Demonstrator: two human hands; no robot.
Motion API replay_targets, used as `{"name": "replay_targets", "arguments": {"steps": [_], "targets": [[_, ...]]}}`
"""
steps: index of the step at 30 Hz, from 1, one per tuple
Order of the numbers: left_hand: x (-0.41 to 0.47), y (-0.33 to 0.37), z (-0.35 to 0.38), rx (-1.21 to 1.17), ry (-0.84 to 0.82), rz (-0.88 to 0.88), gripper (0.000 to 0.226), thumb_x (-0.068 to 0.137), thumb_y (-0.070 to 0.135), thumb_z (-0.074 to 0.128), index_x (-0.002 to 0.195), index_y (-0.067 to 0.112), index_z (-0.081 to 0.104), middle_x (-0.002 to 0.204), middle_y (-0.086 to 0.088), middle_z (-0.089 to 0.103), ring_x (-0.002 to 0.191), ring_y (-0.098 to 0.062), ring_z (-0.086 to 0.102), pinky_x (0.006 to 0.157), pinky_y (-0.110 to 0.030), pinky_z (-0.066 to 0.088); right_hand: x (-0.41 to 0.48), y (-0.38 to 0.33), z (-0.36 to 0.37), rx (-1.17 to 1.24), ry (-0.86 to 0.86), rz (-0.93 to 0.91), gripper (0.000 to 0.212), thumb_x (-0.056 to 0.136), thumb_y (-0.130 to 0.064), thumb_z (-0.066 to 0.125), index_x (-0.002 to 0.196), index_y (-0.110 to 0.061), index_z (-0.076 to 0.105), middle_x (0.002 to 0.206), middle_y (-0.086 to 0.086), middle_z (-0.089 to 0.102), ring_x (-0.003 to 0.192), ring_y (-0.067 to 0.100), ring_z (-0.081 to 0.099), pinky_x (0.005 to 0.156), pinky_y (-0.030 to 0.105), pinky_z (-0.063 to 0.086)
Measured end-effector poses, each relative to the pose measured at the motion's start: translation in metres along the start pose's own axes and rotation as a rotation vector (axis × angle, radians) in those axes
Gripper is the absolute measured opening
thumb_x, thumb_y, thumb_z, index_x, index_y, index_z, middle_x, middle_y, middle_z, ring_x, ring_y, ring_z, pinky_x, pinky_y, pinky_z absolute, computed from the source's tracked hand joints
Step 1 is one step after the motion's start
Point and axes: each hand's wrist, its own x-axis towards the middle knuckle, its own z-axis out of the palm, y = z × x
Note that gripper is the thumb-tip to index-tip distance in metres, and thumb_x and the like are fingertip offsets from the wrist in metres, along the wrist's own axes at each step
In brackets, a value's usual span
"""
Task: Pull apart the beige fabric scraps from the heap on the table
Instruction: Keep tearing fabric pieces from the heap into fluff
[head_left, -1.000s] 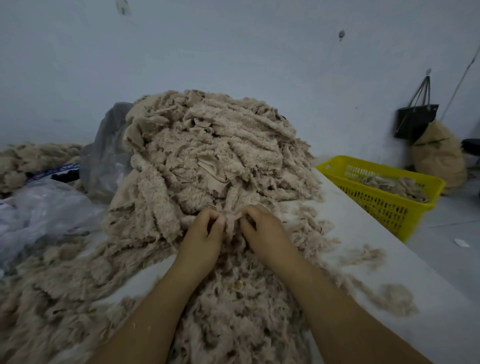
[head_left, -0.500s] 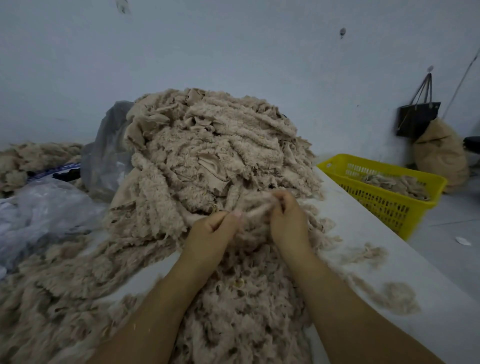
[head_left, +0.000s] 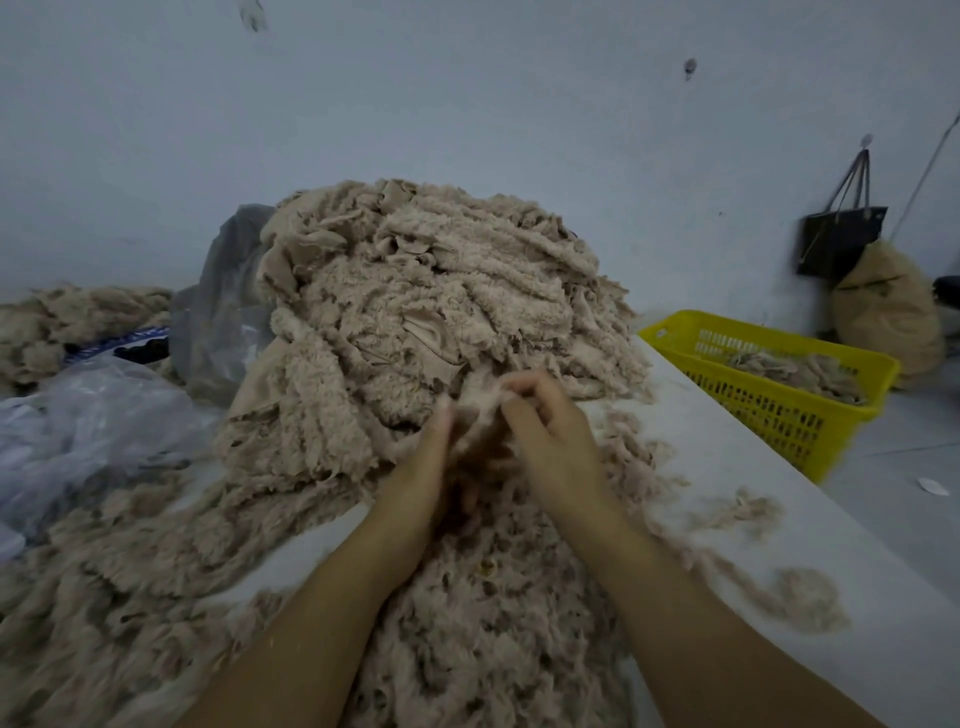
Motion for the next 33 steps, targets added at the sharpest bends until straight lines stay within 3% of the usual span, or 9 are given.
{"name": "replay_targets", "arguments": {"steps": [3, 5, 8, 13, 18, 21, 27, 30, 33], "targets": [[-0.006, 0.005, -0.01, -0.344, -0.024, 0.01, 0.059, 0.091, 0.058, 0.047, 0.11, 0.008, 0.074, 0.106, -0.016, 0.07, 0.095, -0.026, 0.068, 0.084, -0.035, 0.056, -0.006, 0.0, 0.009, -0.035, -0.207, 0.022, 0.019, 0.087, -0.033, 0.048, 0.074, -0.03, 0.061, 0.067, -0.013, 0.061, 0.061, 0.004, 0.057, 0.057, 0.018, 0.043], [-0.006, 0.006, -0.015, -0.462, -0.002, -0.006, 0.04, 0.089, 0.041, 0.057, 0.104, 0.009, 0.077, 0.101, -0.015, 0.071, 0.086, -0.023, 0.071, 0.072, -0.032, 0.059, -0.006, 0.002, 0.007, -0.081, -0.224, 0.056, 0.028, 0.081, -0.046, 0.042, 0.071, -0.026, 0.059, 0.065, -0.004, 0.054, 0.061, 0.011, 0.049, 0.055, 0.024, 0.039], [-0.006, 0.009, -0.017, -0.684, -0.047, -0.044, 0.041, 0.089, 0.032, 0.057, 0.117, 0.006, 0.072, 0.118, -0.016, 0.071, 0.102, -0.024, 0.072, 0.077, -0.035, 0.061, -0.004, 0.005, 0.003, -0.129, -0.203, 0.088, 0.038, 0.082, -0.052, 0.038, 0.064, -0.026, 0.059, 0.07, 0.01, 0.056, 0.061, 0.013, 0.049, 0.058, 0.03, 0.04], [-0.011, 0.013, -0.018, -0.859, -0.138, 0.033, 0.047, 0.094, 0.042, 0.054, 0.111, 0.003, 0.075, 0.125, -0.016, 0.068, 0.117, -0.029, 0.066, 0.086, -0.041, 0.059, -0.004, 0.017, 0.002, -0.173, -0.134, 0.153, 0.051, 0.101, -0.037, 0.045, 0.051, -0.029, 0.041, 0.049, -0.013, 0.04, 0.047, 0.001, 0.036, 0.045, 0.017, 0.029], [-0.009, 0.015, -0.025, -1.038, -0.049, 0.085, 0.039, 0.09, 0.038, 0.061, 0.112, 0.007, 0.068, 0.067, 0.003, 0.063, 0.062, -0.011, 0.063, 0.067, -0.029, 0.058, 0.001, 0.018, -0.01, -0.216, 0.093, 0.197, 0.056, 0.103, -0.046, 0.042, 0.057, -0.015, 0.04, 0.046, -0.005, 0.036, 0.042, 0.012, 0.035, 0.047, 0.028, 0.031], [-0.007, 0.016, -0.031, -1.077, 0.006, 0.114, 0.025, 0.089, 0.024, 0.063, 0.11, 0.011, 0.066, 0.065, 0.004, 0.059, 0.046, -0.005, 0.05, 0.054, -0.018, 0.05, 0.004, 0.019, -0.018, -0.173, 0.318, 0.267, 0.057, 0.103, -0.049, 0.041, 0.058, -0.016, 0.03, 0.045, -0.006, 0.023, 0.039, 0.011, 0.02, 0.042, 0.023, 0.021], [-0.006, 0.018, -0.034, -1.072, 0.057, 0.144, 0.022, 0.086, 0.019, 0.063, 0.103, 0.009, 0.074, 0.089, -0.004, 0.071, 0.049, -0.006, 0.055, 0.053, -0.022, 0.054, 0.008, 0.022, -0.032, -0.08, 0.553, 0.301, 0.055, 0.105, -0.043, 0.041, 0.057, -0.02, 0.025, 0.04, -0.009, 0.021, 0.036, 0.009, 0.017, 0.037, 0.017, 0.014], [-0.008, 0.018, -0.027, -0.747, 0.021, 0.093, 0.017, 0.086, 0.025, 0.066, 0.088, 0.014, 0.079, 0.082, -0.005, 0.073, 0.064, -0.015, 0.07, 0.065, -0.03, 0.059, 0.005, 0.02, -0.031, -0.063, 0.454, 0.259, 0.054, 0.105, -0.045, 0.04, 0.064, -0.01, 0.034, 0.038, -0.009, 0.031, 0.034, 0.007, 0.026, 0.036, 0.017, 0.023], [-0.009, 0.01, -0.017, -0.318, 0.112, 0.071, 0.026, 0.082, 0.043, 0.074, 0.1, 0.025, 0.079, 0.111, 0.0, 0.075, 0.103, -0.019, 0.072, 0.083, -0.035, 0.058, 0.002, 0.017, -0.022, -0.009, 0.272, 0.177, 0.056, 0.104, -0.049, 0.038, 0.065, -0.009, 0.046, 0.046, -0.004, 0.049, 0.041, 0.015, 0.042, 0.041, 0.025, 0.036]]}}
